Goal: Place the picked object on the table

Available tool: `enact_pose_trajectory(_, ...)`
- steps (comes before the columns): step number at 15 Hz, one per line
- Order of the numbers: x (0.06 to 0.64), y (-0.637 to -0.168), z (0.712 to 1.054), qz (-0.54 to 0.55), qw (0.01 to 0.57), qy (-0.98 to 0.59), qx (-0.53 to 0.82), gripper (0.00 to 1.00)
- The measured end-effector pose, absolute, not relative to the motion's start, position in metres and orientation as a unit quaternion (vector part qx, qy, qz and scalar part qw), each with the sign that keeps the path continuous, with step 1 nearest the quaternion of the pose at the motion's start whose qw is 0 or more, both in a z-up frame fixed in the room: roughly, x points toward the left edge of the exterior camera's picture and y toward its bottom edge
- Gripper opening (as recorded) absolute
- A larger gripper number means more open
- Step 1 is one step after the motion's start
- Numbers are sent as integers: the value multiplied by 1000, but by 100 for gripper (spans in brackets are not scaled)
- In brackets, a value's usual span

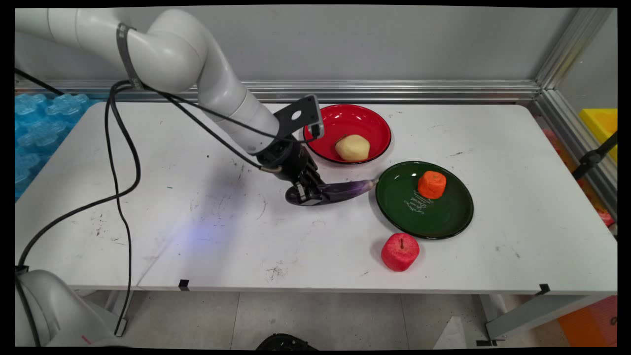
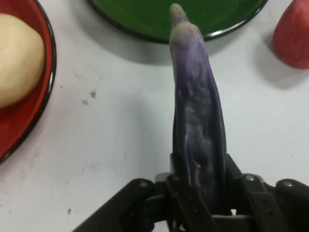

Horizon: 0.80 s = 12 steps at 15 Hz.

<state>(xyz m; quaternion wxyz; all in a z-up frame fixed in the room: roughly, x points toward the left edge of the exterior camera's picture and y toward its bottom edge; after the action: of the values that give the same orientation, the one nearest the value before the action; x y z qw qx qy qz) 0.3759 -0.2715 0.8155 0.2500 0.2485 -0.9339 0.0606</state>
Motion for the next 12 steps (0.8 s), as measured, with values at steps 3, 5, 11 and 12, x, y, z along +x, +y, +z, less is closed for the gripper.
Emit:
enact_pose_trajectory(3,379,-271,798,55,246,-937,243,0)
enact_pose_trajectory(5,378,-269,788,48,247,-938,237,0)
enact_pose_trajectory(11,372,-261,767,27,256,-941,220,0)
enact_pose_trajectory(12,372,-259,765,24,257,-941,217,0)
